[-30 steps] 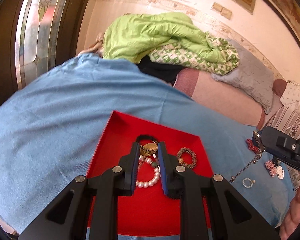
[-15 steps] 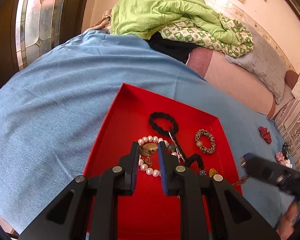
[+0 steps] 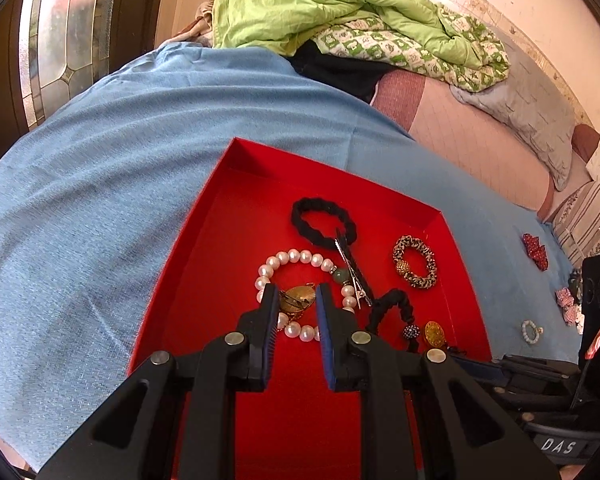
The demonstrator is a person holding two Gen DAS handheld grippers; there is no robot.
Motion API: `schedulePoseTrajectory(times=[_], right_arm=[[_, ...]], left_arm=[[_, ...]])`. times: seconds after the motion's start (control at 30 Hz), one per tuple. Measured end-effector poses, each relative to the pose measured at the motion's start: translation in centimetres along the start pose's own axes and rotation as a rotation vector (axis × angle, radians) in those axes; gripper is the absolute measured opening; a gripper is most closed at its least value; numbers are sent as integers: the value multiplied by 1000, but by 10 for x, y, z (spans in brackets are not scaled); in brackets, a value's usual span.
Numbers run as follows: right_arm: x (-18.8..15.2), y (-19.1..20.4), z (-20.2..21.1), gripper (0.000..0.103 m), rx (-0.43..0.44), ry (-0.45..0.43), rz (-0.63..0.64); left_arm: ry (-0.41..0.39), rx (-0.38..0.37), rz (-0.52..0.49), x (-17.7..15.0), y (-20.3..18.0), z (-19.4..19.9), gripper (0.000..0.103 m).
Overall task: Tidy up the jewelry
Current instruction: 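Lower both tools into the red tray and open them to drop the charms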
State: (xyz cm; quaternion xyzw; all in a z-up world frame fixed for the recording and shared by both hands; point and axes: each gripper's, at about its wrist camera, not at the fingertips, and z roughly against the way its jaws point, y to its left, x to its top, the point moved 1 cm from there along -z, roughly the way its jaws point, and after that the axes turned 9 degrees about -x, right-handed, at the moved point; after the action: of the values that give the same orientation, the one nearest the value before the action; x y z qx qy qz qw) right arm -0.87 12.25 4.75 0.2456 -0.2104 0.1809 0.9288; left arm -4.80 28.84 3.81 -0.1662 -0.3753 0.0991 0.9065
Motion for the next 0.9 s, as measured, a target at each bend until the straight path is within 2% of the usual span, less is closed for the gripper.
schedulePoseTrajectory(times=[0.53,0.9], right_arm=[[-7,20,-3,27,-109,-17,158],[-6,22,-7,27,-122,-19,170]], left_arm=[[27,5,-26,-1,-6,-7,18],[29,8,-29,-1,-7,-9,18]])
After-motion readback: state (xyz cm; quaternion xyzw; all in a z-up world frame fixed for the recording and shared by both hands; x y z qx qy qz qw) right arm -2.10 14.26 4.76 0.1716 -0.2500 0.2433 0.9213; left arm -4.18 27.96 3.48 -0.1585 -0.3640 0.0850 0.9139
